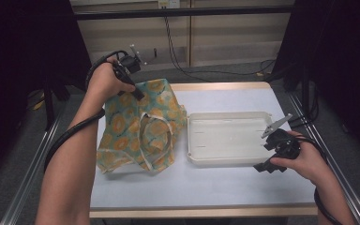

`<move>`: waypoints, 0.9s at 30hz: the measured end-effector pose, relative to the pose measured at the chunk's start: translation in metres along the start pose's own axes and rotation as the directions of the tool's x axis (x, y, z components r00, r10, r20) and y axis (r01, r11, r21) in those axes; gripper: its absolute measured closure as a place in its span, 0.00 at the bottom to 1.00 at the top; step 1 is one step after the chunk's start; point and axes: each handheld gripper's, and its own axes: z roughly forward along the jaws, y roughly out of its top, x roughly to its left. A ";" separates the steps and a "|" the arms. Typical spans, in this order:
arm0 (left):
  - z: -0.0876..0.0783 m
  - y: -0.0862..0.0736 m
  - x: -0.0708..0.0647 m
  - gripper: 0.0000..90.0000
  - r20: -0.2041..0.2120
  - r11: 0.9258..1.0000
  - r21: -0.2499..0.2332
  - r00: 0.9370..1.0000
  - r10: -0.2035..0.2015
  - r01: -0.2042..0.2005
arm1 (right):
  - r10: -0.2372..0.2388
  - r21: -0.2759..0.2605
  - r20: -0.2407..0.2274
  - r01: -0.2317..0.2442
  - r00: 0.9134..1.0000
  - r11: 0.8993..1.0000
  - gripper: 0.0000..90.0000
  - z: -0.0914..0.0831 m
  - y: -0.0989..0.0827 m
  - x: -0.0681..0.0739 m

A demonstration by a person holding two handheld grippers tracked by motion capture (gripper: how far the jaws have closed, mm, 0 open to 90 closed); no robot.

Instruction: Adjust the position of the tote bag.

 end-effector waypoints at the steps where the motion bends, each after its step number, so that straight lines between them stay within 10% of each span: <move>1: -0.001 0.000 0.000 0.99 -0.004 1.000 0.012 1.000 0.006 -0.006 | 0.000 0.000 -0.001 0.000 1.000 1.000 0.06 0.000 0.000 0.000; 10: -0.003 0.001 -0.006 1.00 -0.030 0.999 0.023 0.999 0.038 -0.037 | 0.004 -0.006 -0.004 -0.004 1.000 1.000 0.06 0.000 -0.001 -0.002; 19: -0.017 0.006 -0.018 1.00 0.033 0.993 -0.012 0.993 0.118 -0.117 | 0.006 0.000 -0.005 -0.006 1.000 1.000 0.06 0.002 -0.001 -0.004; 26: -0.019 0.011 -0.024 1.00 0.089 0.939 0.026 0.936 0.340 -0.344 | -0.004 -0.009 -0.004 0.004 1.000 1.000 0.06 0.002 0.001 -0.002; 27: -0.019 0.011 -0.024 1.00 0.089 0.938 0.026 0.936 0.342 -0.345 | -0.007 -0.010 -0.004 0.007 1.000 1.000 0.06 0.002 0.001 -0.002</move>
